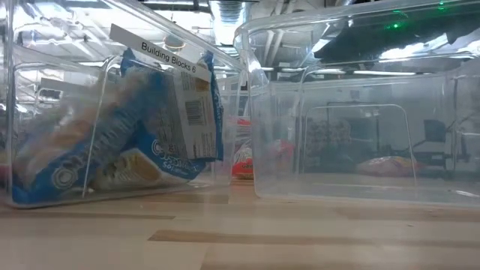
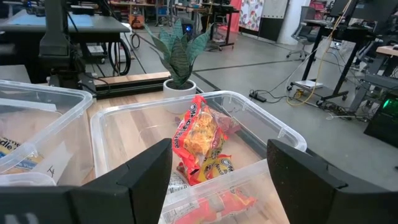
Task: Sort Maruchan noodles
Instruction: Put the red noodle pack into the bottom right transparent bin
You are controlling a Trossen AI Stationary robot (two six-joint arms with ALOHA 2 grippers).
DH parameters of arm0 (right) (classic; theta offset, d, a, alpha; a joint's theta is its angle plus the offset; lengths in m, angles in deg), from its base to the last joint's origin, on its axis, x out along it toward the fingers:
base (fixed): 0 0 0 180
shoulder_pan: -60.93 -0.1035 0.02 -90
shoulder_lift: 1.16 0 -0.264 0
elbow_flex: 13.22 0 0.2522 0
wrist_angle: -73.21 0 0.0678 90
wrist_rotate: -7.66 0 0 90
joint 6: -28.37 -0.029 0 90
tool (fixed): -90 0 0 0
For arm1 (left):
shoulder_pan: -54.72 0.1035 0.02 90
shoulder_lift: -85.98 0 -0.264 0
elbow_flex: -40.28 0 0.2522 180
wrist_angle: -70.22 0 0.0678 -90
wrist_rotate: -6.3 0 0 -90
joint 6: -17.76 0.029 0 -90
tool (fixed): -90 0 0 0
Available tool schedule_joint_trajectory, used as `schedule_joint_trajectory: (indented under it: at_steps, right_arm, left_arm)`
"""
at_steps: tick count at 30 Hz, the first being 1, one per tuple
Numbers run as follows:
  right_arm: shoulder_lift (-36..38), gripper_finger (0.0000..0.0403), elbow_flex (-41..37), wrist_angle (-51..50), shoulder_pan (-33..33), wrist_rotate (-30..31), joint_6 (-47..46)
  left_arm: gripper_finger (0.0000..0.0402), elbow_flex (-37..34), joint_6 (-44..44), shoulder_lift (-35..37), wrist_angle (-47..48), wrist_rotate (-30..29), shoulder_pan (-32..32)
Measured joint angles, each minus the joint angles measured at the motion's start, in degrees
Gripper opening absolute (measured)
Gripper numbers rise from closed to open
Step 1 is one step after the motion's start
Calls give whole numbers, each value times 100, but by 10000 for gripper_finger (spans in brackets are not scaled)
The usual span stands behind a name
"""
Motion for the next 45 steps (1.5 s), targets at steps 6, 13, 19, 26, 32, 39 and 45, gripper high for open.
schedule_joint_trajectory:
  at_steps: [6, 13, 19, 26, 32, 39, 45]
  right_arm:
    - [0, 283, 0, -13, 0, -2, 2]
    - [0, 283, 0, -9, 0, -2, 0]
    - [0, 283, 0, 4, 1, -1, -39]
    - [0, 283, 0, 126, 18, 501, -403]
    - [2, 283, 411, -1259, 535, 3082, -2125]
    - [-754, 283, 697, -3407, 2513, 2355, -3945]
    - [-2095, 283, 693, -3800, 3594, 1950, -4566]
  left_arm:
    - [20, 159, 109, -118, 329, -34, 403]
    - [31, -11, 253, 766, 23, -612, 456]
    - [22, -2252, 1147, 2199, -2895, -809, 518]
    - [11, -4849, 1718, 3345, -6411, -347, 1070]
    - [11, -5261, 1644, 3966, -6763, -230, 1368]
    - [11, -5261, 1512, 4258, -6708, -210, 1388]
    - [11, -5261, 1501, 4251, -6540, -211, 1389]
